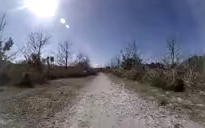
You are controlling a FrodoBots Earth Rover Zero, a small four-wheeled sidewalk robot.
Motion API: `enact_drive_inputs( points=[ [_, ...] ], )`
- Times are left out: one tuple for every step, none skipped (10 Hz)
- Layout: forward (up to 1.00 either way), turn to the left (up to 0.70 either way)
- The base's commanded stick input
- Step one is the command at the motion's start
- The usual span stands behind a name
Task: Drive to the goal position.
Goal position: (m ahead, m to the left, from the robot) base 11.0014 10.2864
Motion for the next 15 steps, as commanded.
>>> enact_drive_inputs(
  points=[
    [0.66,0.07],
    [0.66,0.07],
    [0.66,0.04],
    [0.66,0.02],
    [0.67,0.00],
    [0.66,0.00],
    [0.66,0.00],
    [0.66,0.00],
    [0.66,-0.01],
    [0.66,-0.11],
    [0.66,-0.14],
    [0.65,-0.16],
    [0.65,-0.05],
    [0.65,0.00],
    [0.65,0.00]
  ],
)
